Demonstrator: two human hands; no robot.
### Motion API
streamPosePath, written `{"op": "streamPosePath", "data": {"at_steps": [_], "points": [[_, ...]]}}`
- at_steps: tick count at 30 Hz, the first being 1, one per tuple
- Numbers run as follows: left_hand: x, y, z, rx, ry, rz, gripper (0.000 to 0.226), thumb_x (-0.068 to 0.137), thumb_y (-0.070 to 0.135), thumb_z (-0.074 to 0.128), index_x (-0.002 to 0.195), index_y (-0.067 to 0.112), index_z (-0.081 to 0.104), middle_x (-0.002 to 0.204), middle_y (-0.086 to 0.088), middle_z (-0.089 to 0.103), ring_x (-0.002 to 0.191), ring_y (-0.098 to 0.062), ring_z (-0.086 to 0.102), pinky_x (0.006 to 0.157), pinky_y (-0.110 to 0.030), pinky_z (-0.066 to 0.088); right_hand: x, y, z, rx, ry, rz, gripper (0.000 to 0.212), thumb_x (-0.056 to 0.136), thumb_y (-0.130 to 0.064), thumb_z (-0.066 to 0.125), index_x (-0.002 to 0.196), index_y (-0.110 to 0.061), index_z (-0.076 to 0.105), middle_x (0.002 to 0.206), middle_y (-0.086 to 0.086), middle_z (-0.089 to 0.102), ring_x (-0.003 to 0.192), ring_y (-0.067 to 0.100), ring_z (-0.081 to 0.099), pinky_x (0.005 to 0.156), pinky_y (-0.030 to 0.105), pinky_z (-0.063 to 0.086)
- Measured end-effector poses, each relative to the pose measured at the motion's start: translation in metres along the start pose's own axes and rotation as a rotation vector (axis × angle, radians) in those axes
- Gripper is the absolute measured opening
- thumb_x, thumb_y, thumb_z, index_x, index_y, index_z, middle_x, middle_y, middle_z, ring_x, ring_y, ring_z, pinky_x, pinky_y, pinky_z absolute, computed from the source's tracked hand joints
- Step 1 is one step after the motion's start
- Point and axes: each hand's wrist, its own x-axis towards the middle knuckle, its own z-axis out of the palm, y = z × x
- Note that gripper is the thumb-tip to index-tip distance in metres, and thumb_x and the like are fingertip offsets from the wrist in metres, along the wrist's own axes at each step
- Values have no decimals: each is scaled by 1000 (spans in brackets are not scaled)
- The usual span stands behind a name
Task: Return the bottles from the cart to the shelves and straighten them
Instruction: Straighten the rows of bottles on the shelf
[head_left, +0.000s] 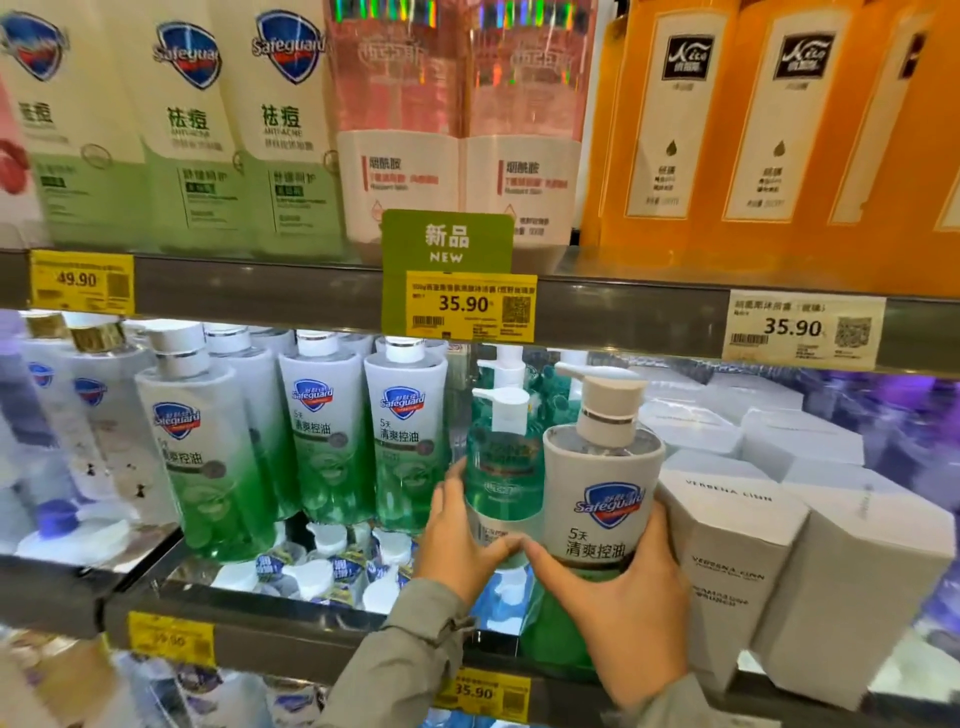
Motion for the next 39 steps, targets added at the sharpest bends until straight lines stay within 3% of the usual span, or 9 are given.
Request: {"op": "streamPosePath", "data": {"at_steps": [5, 8, 12, 18, 24, 27, 29, 33, 39], "points": [[-1, 5, 1, -50, -15, -26, 101, 64, 14, 84, 145, 23, 24, 139, 2, 41, 127, -16, 45, 108, -39, 39, 0, -2, 0, 6, -15, 17, 88, 33, -65, 80, 108, -32, 46, 100, -12, 65, 94, 14, 62, 82, 33, 53], [3, 5, -5, -28, -58, -36, 102, 62, 14, 86, 144, 20, 26, 139, 0, 44, 126, -17, 46, 107, -37, 40, 0, -1, 0, 10, -43, 28, 90, 37, -53, 88, 113, -27, 47, 104, -9, 65, 96, 14, 61, 86, 35, 53], [-5, -1, -25, 40, -202, -89, 80, 67, 15, 84, 134, 19, 39, 125, 1, 54, 103, -11, 55, 75, -8, 48, 1, 2, -1, 15, -48, 32, 91, 39, -40, 94, 116, -23, 48, 107, -8, 64, 98, 14, 61, 87, 33, 51], [-20, -18, -64, 126, -181, -115, 44, 74, 15, 80, 107, 22, 52, 103, -3, 57, 75, -15, 58, 62, -13, 48, -2, -3, 2, 16, -72, 14, 96, 42, -37, 93, 123, -16, 45, 111, -6, 59, 98, 12, 55, 89, 29, 47], [-28, -32, -98, 313, -138, -130, 36, 78, 20, 77, 103, 24, 52, 96, 0, 56, 79, -20, 59, 76, -25, 50, -4, -12, 18, 36, -171, 1, 98, 49, -38, 90, 128, -16, 36, 119, -2, 55, 99, 12, 52, 86, 23, 47], [-32, -41, -118, 435, -128, -150, 32, 80, 25, 74, 99, 27, 49, 95, 4, 55, 78, -16, 56, 78, -26, 48, -10, -13, 25, 67, -271, -29, 96, 59, -40, 83, 135, -17, 28, 126, -2, 49, 105, 8, 47, 84, 8, 37], [-35, -48, -131, 497, -107, -176, 28, 81, 27, 73, 96, 28, 49, 92, 8, 55, 78, -16, 55, 80, -32, 50, -14, -16, 30, 79, -346, -56, 97, 63, -44, 75, 140, -16, 24, 131, -1, 44, 111, 7, 45, 90, 9, 35], [-39, -60, -146, 497, 14, -217, 20, 82, 26, 72, 91, 25, 54, 74, 9, 57, 72, -16, 57, 74, -29, 49, -17, -20, 49, 104, -426, -93, 96, 69, -30, 79, 143, -16, 20, 131, -5, 41, 109, 0, 41, 87, -5, 29], [-37, -62, -141, 550, 58, -254, 18, 87, 30, 66, 76, 29, 51, 65, 12, 51, 66, -11, 49, 64, -23, 38, -24, -31, 90, 85, -456, -146, 101, 71, -33, 78, 147, -14, 14, 137, -2, 39, 119, 8, 41, 97, 11, 32]]}}
